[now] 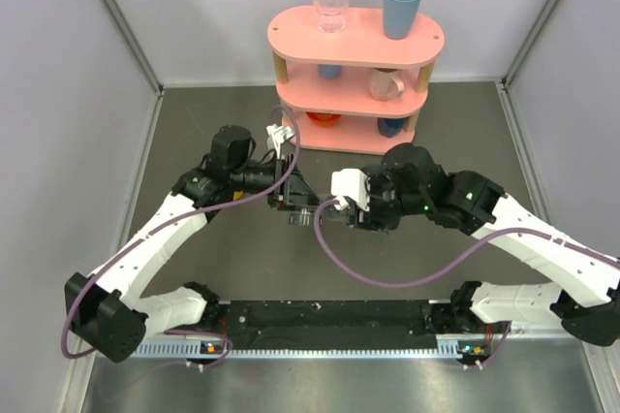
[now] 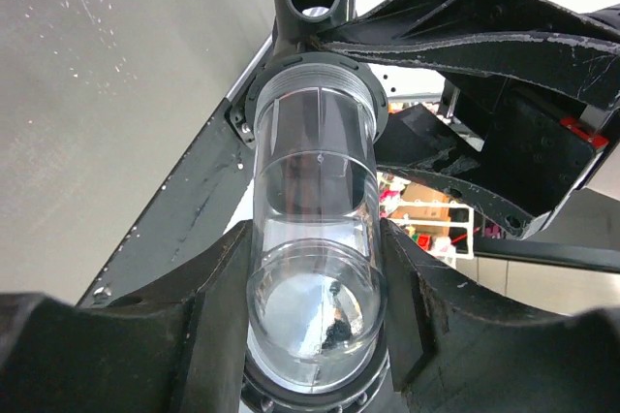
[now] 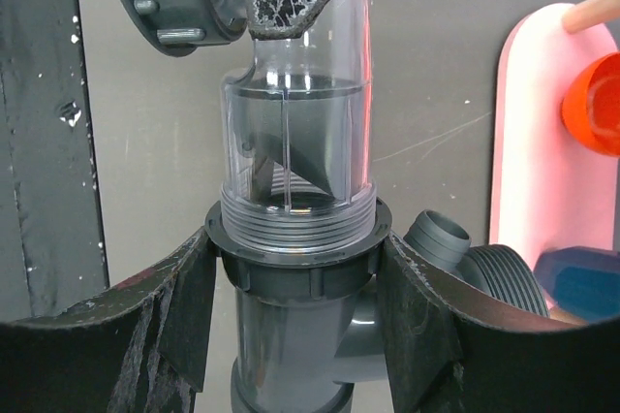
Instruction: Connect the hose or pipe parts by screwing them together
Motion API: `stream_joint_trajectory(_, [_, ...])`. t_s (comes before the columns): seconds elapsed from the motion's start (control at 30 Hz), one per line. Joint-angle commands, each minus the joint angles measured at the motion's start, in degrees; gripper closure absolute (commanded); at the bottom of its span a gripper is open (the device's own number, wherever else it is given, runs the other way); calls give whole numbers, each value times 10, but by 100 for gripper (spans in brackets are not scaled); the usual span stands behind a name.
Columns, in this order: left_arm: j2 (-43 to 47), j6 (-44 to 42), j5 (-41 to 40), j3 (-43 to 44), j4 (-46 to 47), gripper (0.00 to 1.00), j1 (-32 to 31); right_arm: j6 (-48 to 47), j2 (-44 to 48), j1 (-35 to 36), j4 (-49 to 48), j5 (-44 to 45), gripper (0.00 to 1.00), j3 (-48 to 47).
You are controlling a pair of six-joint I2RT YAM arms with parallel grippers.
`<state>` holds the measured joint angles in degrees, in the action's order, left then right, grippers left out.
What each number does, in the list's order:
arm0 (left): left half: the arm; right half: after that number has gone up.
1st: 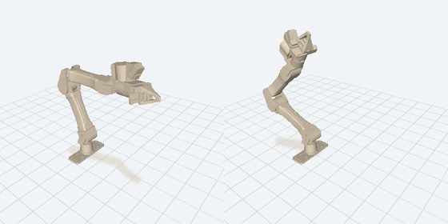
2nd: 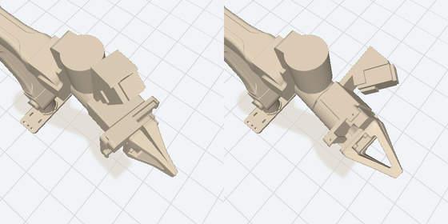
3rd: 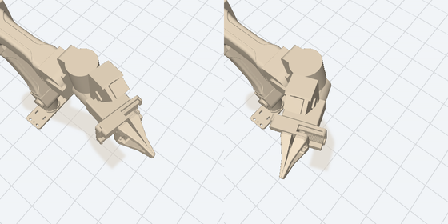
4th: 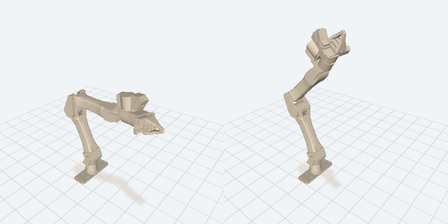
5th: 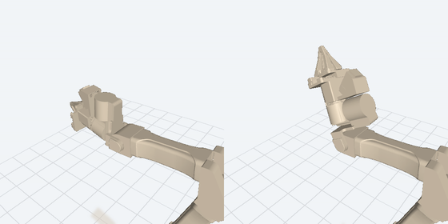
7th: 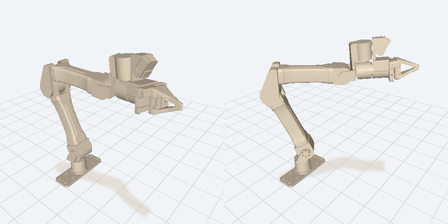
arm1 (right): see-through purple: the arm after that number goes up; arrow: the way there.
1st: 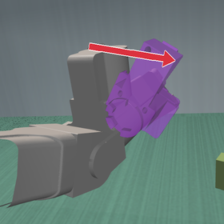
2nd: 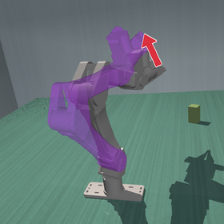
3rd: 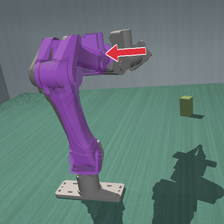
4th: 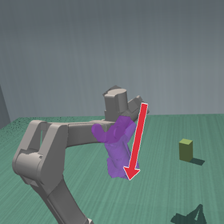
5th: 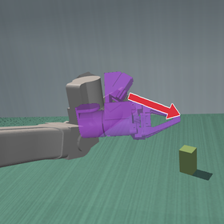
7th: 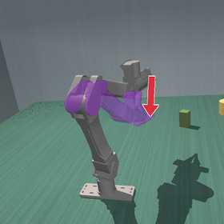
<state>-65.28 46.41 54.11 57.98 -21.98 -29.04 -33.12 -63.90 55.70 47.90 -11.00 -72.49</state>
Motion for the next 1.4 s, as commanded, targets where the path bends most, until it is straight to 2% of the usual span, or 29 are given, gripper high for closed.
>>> stream_joint_trajectory(0.0, [-15, -76, -22, 21, 12, 100, -20, 19, -12, 12, -94, -74, 100, -57])
stream_joint_trajectory(0.1, [-4, -113, -35, 15, 28, 100, -29, 29, -25, 10, -94, -90, 100, -59])
stream_joint_trajectory(0.27, [26, -149, -33, -18, 107, 100, -41, 58, -40, -2, -94, -126, 100, -65])
stream_joint_trajectory(0.5, [27, -221, -8, -32, 122, 100, -66, 77, -55, -16, -99, -170, 100, -68])
stream_joint_trajectory(0.63, [39, -228, 8, -56, 166, 100, -76, 83, -56, -26, -107, -198, 100, -67])
stream_joint_trajectory(0.83, [39, -167, 76, -88, 270, 100, -77, 64, -43, -38, -112, -223, 100, -50])
stream_joint_trajectory(0.9, [22, -142, 80, -79, 259, 100, -77, 47, -33, -38, -112, -216, 100, -41])
stream_joint_trajectory(1.0, [-6, -100, 76, -49, 194, 100, -76, 19, -4, -38, -114, -199, 100, -15])
stream_joint_trajectory(1.17, [-15, 24, 57, -53, 207, 100, -76, -11, 40, -37, -114, -169, 100, 20])
stream_joint_trajectory(1.27, [-11, 67, 45, -58, 214, 100, -76, -15, 49, -37, -112, -166, 100, 26])
stream_joint_trajectory(1.37, [-6, 75, 46, -62, 248, 100, -76, -17, 53, -37, -113, -166, 100, 28])
